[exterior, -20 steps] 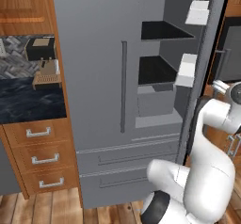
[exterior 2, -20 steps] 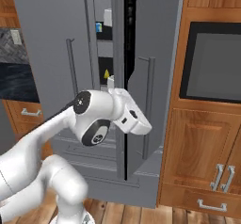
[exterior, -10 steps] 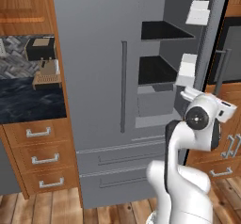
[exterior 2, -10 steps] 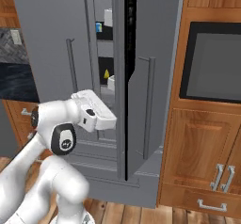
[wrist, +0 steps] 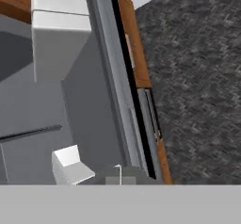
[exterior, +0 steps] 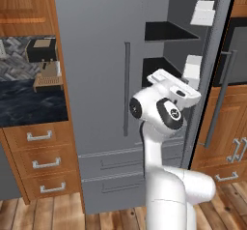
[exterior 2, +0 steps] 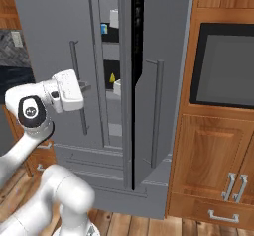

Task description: Take the lemon wedge from the fridge and place it on the plate with fish on the dining counter.

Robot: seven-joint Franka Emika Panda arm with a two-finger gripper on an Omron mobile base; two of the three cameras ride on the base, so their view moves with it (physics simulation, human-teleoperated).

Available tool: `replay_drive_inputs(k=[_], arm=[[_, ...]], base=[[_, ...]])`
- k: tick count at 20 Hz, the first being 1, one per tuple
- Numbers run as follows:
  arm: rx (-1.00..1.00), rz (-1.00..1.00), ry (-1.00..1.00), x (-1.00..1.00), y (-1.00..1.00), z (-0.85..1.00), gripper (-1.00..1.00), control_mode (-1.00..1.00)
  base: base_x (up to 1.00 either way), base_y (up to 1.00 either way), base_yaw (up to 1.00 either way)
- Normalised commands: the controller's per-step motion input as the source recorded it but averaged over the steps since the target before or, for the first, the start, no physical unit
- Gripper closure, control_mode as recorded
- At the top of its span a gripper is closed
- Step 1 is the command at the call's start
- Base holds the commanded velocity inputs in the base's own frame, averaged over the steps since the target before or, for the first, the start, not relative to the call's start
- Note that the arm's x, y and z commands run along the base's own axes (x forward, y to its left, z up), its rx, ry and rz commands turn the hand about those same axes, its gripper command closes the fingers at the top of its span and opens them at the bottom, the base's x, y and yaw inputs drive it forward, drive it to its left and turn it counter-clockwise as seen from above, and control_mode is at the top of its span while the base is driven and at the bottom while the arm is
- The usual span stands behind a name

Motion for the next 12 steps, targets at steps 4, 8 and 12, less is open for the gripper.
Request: replay_drive_inputs(k=[4,8,12], arm=[[0.0,-0.11,0.17,0.8,0.13,0.15,1.0,-1.0],[0.03,-0.01,0.18,0.56,-0.02,0.01,-1.0,-1.0],[0.02,-0.03,0.13,0.56,-0.05,0.0,-1.0,-1.0]], base=[[0.0,0.0,0.0],[0.0,0.0,0.0],[0.0,0.0,0.0]])
